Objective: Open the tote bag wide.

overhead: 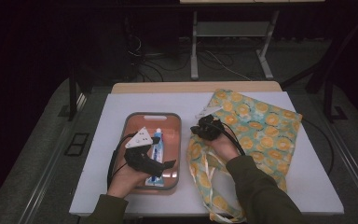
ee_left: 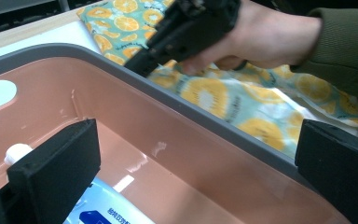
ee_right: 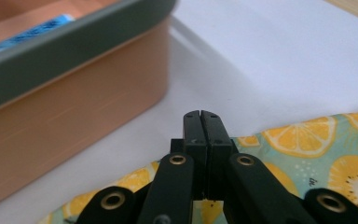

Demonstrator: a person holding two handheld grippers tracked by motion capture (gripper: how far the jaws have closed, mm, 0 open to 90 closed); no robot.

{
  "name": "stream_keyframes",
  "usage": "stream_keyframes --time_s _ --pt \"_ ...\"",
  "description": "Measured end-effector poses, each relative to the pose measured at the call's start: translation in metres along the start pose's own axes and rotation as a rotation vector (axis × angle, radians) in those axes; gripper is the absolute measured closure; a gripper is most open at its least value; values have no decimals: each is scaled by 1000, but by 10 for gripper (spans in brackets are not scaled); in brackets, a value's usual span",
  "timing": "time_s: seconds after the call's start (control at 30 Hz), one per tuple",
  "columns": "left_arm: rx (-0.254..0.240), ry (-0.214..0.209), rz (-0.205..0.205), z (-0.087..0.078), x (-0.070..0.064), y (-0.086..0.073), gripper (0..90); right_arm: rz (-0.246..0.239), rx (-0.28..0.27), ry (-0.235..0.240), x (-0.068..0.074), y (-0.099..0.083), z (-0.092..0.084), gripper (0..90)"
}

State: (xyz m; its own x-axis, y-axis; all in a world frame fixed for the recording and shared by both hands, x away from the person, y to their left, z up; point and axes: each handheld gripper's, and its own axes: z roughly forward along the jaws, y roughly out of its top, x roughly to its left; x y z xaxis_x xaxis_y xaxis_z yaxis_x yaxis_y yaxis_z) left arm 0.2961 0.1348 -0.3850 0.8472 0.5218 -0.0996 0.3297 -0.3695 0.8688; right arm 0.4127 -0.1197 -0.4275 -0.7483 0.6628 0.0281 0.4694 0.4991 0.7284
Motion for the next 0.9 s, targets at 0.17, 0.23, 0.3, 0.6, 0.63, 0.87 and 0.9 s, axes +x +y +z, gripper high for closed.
stream_keyframes --time_s 0.17,0.23,0.3,0.6,0.63,0.87,0.9 --pt "0 0 2 0 0 0 0 34 -32 42 -4 -1 -15 662" --pt "2 1 2 0 0 0 0 33 -49 61 -5 -4 -29 558" --pt "0 3 2 0 -1 0 0 17 -61 84 -4 -9 -46 497" --pt "3 9 1 1 -1 0 0 -68 -7 131 1 -49 -109 348" --pt "4 8 0 1 -1 0 0 -87 22 139 2 -64 -120 340" --pt "5 10 2 1 -1 0 0 -116 96 144 3 -113 -142 339" --pt "5 10 1 1 -1 0 0 -125 125 160 5 -126 -143 338"
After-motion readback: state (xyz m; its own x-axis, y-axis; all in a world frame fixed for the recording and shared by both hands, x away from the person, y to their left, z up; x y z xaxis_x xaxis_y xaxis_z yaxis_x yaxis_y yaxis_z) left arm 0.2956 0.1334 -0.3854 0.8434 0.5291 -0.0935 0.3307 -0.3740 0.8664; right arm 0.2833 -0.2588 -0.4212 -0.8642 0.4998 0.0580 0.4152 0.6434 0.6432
